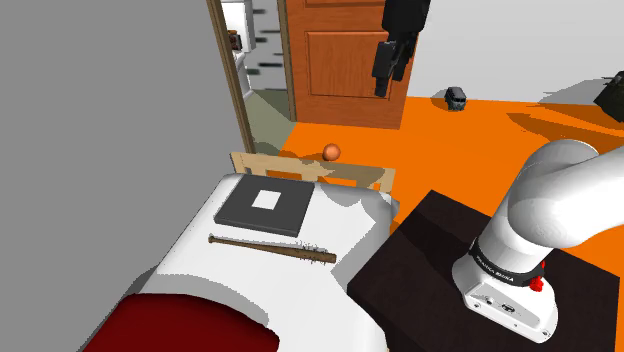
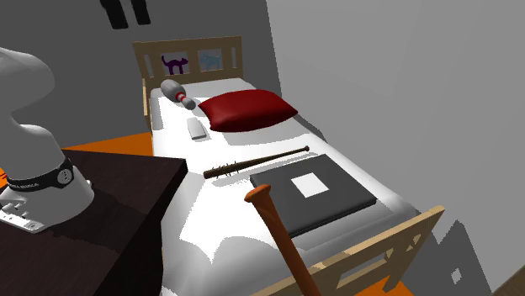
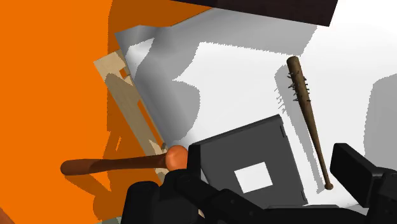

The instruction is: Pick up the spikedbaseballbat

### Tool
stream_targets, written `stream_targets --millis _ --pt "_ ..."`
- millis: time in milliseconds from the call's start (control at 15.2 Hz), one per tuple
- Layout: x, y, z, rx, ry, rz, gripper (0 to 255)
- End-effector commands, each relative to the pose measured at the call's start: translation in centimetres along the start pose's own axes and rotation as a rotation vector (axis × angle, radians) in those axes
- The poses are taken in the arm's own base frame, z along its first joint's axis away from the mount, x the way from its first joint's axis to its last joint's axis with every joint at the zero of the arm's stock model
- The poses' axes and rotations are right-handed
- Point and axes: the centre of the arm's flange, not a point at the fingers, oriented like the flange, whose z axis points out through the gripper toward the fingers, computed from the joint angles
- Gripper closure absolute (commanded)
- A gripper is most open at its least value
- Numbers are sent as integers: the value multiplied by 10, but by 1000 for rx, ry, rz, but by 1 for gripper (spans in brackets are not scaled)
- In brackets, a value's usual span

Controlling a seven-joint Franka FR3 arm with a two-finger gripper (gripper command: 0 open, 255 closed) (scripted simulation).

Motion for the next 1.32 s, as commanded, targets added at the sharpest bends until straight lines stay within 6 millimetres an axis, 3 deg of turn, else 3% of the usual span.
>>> stream_targets --millis 0,1254 --pt "0 0 0 0 0 0 0" --pt "118 -109 200 12 -85 -186 0"
